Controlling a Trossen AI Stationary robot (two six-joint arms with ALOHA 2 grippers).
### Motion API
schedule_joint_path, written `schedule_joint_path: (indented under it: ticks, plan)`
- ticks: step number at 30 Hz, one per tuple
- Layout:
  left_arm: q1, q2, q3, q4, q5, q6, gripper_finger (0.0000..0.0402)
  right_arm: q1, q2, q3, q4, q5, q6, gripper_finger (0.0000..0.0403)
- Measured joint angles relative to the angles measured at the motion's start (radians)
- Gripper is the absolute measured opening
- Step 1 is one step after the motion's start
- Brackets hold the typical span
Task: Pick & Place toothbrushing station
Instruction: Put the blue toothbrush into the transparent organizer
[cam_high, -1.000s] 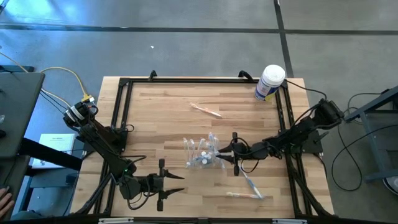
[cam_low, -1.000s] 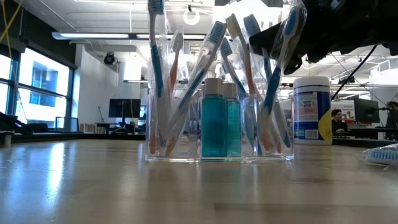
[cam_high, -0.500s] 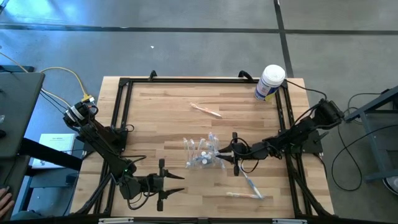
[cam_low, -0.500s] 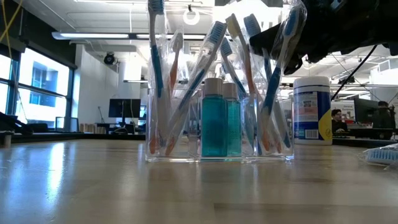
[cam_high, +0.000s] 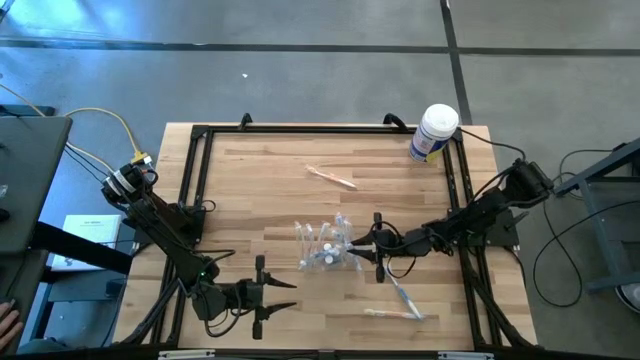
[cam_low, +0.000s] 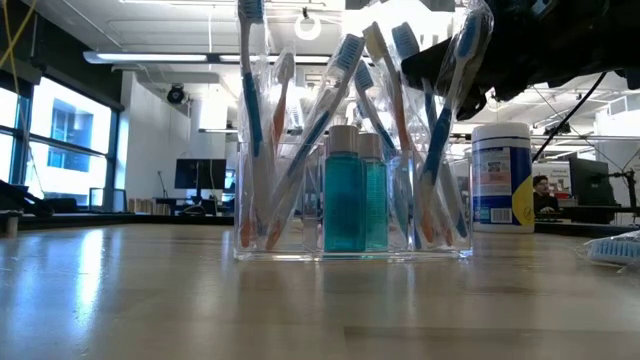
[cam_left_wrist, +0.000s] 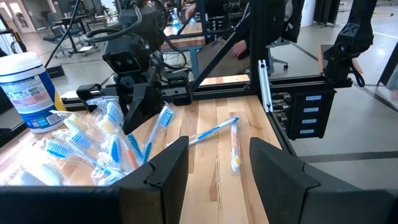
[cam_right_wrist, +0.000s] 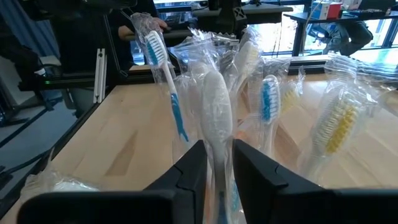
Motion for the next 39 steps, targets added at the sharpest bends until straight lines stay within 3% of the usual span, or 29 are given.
schedule_joint_path:
  ticks: [29,34,39]
  plan:
    - [0.0,0.0,0.0,0.0,-0.001,0.0,0.0163,-0.019,-0.001,0.001,0.007,0.024,-0.004,0.0069]
    - [0.0,0.0,0.0,0.0,-0.001,0.001,0.0163,-0.019,-0.001,0.001,0.01,0.027,-0.029,0.0101]
    - [0.0,0.0,0.0,-0.007,-0.002,0.001,0.0163,-0.016,-0.001,0.001,0.017,0.028,-0.062,0.0166]
